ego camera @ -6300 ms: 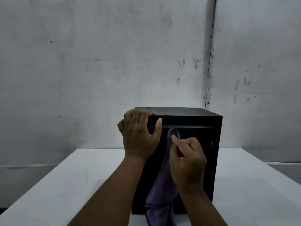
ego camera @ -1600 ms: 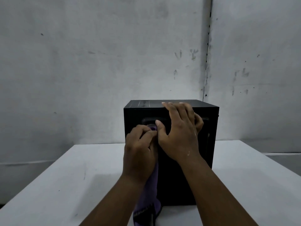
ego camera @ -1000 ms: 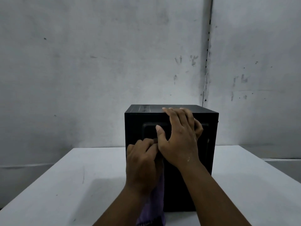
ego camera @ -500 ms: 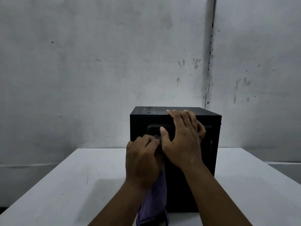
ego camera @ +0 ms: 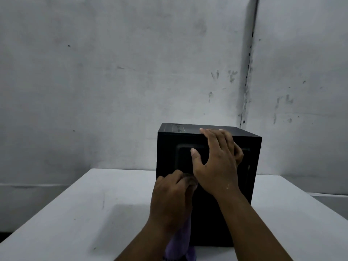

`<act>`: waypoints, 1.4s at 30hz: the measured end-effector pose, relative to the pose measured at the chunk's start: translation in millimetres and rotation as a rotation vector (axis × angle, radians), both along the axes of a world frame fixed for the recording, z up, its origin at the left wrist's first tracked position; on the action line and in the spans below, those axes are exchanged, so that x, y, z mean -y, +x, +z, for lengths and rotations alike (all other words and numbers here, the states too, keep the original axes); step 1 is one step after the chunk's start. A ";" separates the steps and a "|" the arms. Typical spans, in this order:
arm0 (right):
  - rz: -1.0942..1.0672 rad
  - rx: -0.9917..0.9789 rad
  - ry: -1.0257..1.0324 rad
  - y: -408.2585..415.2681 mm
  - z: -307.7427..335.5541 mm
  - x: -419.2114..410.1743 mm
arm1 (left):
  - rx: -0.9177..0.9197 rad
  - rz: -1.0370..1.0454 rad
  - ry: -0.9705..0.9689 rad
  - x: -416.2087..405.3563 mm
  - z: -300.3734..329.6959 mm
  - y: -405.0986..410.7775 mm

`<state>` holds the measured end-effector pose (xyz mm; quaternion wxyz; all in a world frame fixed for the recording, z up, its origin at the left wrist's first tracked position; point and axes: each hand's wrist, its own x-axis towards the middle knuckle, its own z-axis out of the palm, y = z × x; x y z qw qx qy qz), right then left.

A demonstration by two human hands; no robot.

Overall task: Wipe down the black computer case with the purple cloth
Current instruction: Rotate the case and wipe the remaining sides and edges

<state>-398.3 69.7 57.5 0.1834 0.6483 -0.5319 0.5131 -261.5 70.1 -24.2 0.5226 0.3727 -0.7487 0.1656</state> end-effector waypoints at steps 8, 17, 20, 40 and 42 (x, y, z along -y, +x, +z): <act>-0.016 0.008 0.001 2.2 0.7 -3.3 | 0.002 0.003 0.015 -2.3 -12.5 15.2; -0.028 0.034 -0.027 6.4 0.6 -0.1 | -0.143 0.104 -0.137 9.7 65.5 28.4; -0.018 0.027 -0.029 6.8 0.2 0.9 | -0.059 0.092 -0.138 8.9 45.2 25.1; 0.294 0.530 -0.308 30.2 -22.4 -31.6 | -0.600 -0.286 0.299 -20.8 105.3 7.3; 0.117 0.413 -0.407 16.8 -17.7 -16.9 | -0.468 -0.054 0.039 -12.5 107.1 11.9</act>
